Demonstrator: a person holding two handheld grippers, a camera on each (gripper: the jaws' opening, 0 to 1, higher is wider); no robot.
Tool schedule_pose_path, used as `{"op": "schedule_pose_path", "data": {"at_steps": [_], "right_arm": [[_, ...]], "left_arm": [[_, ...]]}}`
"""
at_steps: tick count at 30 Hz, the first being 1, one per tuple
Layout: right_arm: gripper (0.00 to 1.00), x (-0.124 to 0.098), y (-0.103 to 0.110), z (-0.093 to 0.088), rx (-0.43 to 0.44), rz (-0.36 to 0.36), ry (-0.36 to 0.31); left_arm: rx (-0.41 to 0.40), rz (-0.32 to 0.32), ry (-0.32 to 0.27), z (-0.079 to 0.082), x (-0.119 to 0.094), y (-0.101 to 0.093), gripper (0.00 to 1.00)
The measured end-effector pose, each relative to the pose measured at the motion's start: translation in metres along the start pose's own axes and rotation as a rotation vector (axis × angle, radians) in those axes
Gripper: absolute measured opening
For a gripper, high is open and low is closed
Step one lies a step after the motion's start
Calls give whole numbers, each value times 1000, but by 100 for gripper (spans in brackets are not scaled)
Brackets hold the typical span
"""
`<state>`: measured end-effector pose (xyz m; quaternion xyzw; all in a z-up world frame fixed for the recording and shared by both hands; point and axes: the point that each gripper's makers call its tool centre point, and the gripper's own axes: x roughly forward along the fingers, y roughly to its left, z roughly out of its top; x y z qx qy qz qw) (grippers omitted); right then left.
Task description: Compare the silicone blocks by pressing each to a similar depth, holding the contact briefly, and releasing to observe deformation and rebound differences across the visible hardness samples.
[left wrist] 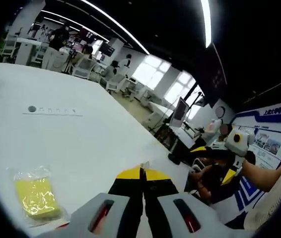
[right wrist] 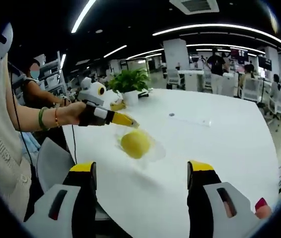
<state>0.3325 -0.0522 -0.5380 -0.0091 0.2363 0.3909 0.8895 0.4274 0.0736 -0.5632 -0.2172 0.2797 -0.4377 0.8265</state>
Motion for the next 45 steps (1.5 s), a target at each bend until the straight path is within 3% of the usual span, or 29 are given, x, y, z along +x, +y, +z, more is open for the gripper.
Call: {"op": "schedule_pose_path", "data": {"at_steps": [18, 30, 40, 45], "right_arm": [[69, -33, -29, -1, 46, -95, -11], [68, -39, -34, 1, 79, -115, -25], [68, -43, -40, 2, 88, -143, -31], [67, -47, -45, -2, 99, -159, -24]], "left_arm": [[-129, 51, -64, -2, 42, 42, 0], [-67, 170, -47, -5, 52, 85, 0], [-69, 244, -5, -21, 67, 118, 0], [-98, 275, -15, -22, 78, 129, 0]]}}
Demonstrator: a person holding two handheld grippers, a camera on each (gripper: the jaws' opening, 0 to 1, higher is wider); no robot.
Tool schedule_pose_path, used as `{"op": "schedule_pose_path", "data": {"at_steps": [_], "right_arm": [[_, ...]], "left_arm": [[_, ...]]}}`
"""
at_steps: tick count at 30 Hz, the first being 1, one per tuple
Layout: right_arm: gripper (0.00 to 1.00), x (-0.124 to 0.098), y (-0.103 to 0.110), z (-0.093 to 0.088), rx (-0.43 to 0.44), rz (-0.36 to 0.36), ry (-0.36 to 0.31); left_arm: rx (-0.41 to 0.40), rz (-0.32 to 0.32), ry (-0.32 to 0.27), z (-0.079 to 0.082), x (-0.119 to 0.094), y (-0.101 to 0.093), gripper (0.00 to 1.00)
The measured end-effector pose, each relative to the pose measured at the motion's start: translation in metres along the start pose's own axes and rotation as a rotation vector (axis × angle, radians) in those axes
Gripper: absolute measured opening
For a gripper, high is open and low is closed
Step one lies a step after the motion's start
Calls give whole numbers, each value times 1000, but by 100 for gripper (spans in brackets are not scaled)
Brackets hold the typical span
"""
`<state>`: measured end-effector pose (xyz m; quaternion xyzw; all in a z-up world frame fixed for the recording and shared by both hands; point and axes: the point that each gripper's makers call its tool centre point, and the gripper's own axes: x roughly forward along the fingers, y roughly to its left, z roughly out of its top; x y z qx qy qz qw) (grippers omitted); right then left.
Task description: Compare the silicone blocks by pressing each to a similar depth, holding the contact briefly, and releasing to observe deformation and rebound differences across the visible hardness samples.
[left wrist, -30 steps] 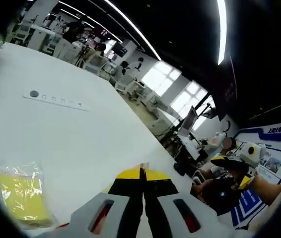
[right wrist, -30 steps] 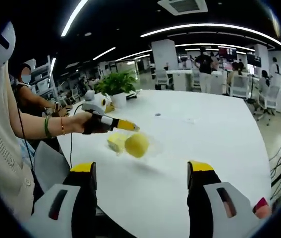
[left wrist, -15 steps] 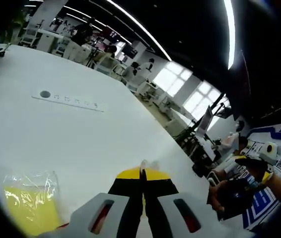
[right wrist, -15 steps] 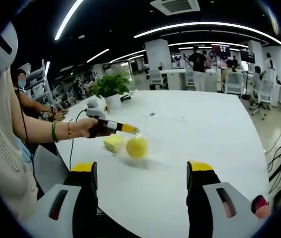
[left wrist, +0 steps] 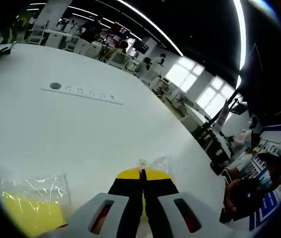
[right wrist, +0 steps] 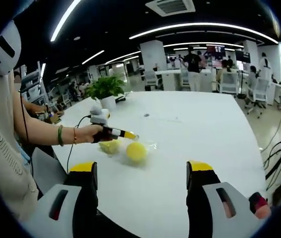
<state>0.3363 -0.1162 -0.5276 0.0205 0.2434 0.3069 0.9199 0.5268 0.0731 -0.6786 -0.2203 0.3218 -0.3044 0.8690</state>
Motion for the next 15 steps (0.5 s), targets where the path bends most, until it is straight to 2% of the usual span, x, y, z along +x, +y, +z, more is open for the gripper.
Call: {"op": "schedule_pose_path", "data": {"at_steps": [4, 8, 15], "right_arm": [[67, -2, -7, -5, 13, -18, 7], [67, -3, -11, -7, 26, -27, 7], [67, -6, -20, -11, 36, -46, 6]], "left_arm": [[18, 24, 12, -2, 11, 8, 0], [74, 51, 42, -7, 18, 16, 0], [127, 105, 77, -17, 24, 32, 0]]}}
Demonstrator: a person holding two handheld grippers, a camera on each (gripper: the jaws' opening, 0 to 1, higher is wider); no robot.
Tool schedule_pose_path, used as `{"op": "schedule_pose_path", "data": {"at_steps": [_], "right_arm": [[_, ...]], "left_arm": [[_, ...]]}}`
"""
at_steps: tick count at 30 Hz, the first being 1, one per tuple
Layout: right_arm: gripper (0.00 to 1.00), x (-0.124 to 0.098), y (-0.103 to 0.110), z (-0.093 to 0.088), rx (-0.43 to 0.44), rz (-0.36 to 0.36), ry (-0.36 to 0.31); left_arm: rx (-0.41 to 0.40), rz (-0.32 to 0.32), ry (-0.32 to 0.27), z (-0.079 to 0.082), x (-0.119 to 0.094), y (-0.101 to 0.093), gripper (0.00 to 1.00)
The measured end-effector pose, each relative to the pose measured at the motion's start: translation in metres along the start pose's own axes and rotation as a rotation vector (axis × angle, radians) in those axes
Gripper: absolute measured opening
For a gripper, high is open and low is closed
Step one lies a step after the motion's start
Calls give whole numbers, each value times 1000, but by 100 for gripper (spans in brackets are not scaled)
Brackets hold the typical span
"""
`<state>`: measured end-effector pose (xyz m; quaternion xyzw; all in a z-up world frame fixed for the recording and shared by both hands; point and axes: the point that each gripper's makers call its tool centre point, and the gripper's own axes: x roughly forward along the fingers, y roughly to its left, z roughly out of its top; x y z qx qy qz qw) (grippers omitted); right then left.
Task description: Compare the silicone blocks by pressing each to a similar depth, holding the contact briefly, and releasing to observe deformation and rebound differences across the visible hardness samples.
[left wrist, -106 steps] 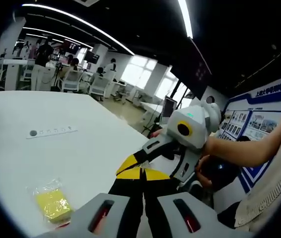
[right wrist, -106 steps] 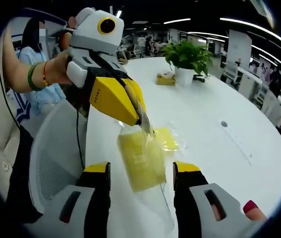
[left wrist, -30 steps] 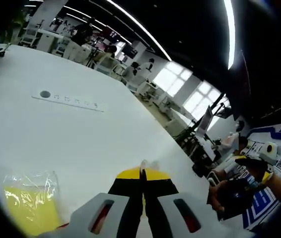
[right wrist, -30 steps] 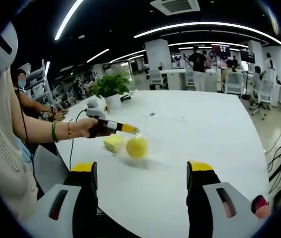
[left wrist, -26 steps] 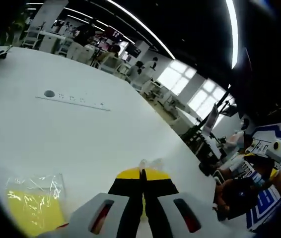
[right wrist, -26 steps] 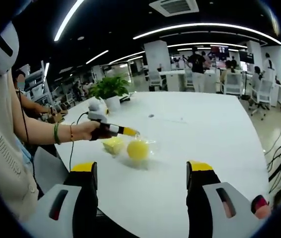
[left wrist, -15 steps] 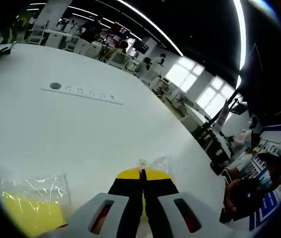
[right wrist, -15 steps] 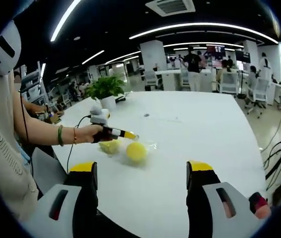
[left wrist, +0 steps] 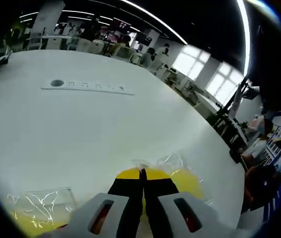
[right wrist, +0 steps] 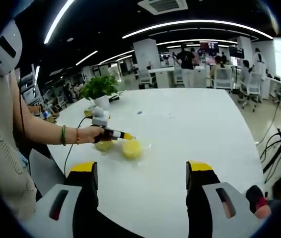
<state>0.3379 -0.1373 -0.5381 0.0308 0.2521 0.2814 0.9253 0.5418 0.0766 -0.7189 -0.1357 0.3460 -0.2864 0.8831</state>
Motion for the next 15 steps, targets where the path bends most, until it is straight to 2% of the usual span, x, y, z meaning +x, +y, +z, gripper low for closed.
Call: {"op": "schedule_pose_path", "data": {"at_steps": [6, 11, 15], "right_arm": [[67, -3, 1, 5, -19, -3, -24], [69, -5, 9, 17, -24, 15, -96], [69, -6, 14, 25, 1, 32, -151]], "left_arm": [[2, 16, -2, -2, 2, 5, 0], [7, 25, -9, -3, 3, 8, 0], [42, 33, -9, -3, 4, 9, 0]]}}
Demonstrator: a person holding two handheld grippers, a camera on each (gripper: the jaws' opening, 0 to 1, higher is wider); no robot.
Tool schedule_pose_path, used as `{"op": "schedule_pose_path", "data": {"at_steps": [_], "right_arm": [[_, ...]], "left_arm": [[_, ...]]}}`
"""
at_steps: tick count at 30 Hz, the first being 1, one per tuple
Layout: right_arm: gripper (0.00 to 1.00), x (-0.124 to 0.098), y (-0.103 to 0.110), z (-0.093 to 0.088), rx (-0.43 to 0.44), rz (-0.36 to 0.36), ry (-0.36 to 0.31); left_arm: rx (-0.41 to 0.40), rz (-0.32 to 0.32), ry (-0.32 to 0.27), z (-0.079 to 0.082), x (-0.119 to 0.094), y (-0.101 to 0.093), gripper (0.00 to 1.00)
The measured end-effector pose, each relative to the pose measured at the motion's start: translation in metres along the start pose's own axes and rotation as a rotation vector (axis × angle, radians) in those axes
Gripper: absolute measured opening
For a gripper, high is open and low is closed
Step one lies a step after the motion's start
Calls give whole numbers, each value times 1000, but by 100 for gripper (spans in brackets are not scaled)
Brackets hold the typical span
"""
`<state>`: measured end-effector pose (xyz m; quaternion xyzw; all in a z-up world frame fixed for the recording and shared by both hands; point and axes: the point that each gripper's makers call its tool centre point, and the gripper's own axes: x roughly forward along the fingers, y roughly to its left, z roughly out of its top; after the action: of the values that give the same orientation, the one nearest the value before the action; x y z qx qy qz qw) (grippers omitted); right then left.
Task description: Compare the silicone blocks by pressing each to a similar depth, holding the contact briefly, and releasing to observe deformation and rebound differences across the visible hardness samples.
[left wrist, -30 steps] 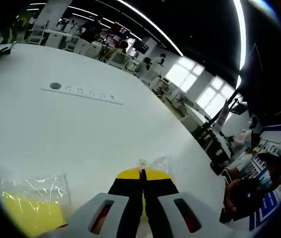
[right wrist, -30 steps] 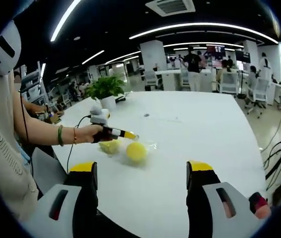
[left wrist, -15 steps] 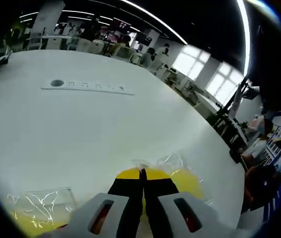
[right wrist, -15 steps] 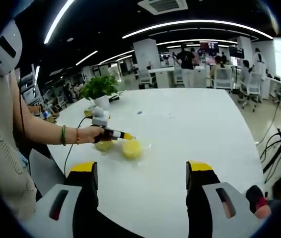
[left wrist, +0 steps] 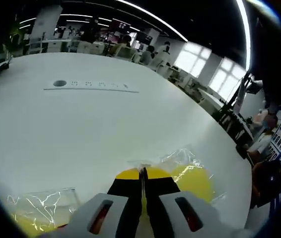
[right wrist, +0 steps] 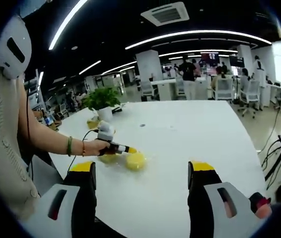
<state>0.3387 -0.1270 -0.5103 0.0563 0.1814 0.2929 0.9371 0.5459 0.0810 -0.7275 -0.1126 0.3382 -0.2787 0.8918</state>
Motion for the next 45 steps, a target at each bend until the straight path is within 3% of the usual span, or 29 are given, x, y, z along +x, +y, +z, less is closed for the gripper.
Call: {"op": "schedule_pose_path", "data": {"at_steps": [4, 10, 14, 19, 27, 36, 45], "right_arm": [[70, -1, 9, 12, 82, 34, -94], [71, -3, 10, 9, 90, 22, -96], [70, -4, 11, 8, 87, 18, -91], [69, -6, 13, 6, 91, 20, -94], [68, -6, 19, 5, 95, 30, -102], [69, -7, 31, 4, 101, 54, -107], [70, -5, 51, 7, 68, 105, -114]], "left_arm": [[43, 4, -2, 0, 1, 1, 0], [150, 13, 1, 1, 2, 1, 1], [176, 19, 4, 3, 2, 1, 3], [216, 64, -4, 9, 0, 9, 17], [273, 87, 6, 14, -15, 9, 21], [285, 89, -27, 26, -46, 2, 29], [321, 60, -79, 35, -96, -17, 41]]}}
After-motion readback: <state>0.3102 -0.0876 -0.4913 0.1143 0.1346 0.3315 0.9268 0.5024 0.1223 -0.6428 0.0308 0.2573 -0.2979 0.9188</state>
